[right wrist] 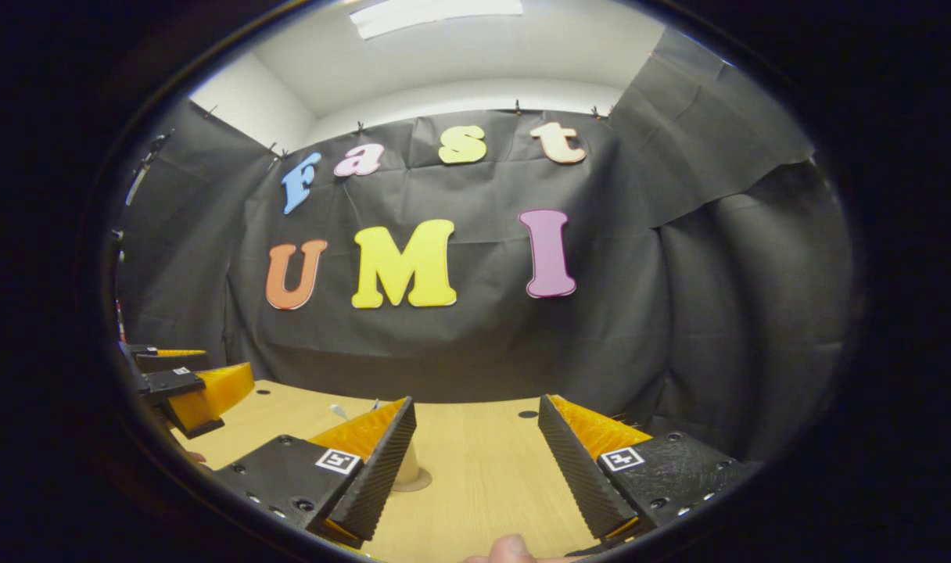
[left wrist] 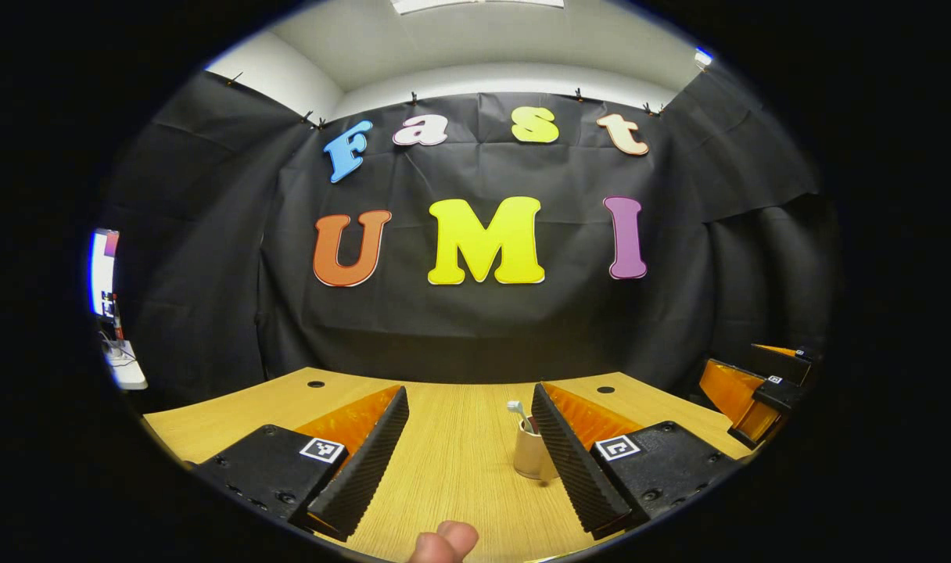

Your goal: Put the toothbrush and toothpaste on the desktop into the cup, then pick up the cup and place it on the coaster on the desktop.

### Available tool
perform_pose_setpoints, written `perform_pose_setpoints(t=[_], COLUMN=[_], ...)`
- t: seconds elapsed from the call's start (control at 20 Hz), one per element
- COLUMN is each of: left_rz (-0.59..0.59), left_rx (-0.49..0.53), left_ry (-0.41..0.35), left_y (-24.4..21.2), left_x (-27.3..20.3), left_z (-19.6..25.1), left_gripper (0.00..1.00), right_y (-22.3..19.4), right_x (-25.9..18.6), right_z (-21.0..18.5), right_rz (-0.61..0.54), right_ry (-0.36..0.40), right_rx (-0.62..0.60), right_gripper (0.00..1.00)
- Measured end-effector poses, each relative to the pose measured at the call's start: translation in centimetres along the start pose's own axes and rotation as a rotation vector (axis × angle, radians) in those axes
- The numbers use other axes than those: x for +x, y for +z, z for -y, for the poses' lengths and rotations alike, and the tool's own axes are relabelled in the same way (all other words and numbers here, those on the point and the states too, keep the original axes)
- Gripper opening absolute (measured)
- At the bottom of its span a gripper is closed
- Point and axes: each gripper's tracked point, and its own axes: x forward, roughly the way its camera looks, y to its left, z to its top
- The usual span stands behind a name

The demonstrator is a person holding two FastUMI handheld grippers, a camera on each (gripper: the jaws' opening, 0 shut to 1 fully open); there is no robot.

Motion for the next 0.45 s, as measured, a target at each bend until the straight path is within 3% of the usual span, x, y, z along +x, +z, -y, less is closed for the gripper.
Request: perform_pose_setpoints(t=[0.35, 0.45], left_rz=[0.018, 0.021], left_rx=[0.004, 0.0], left_ry=[-0.004, 0.0], left_y=[0.37, 0.47], left_x=[-0.72, -0.82], left_z=[0.23, 0.01], left_gripper=[1.0, 1.0], right_y=[-0.26, -0.4], right_x=[-0.22, -0.22], right_z=[-0.4, -0.33], right_rz=[-0.012, -0.018], right_ry=[0.011, 0.01], right_rx=[0.015, 0.018], right_gripper=[0.99, 0.95])
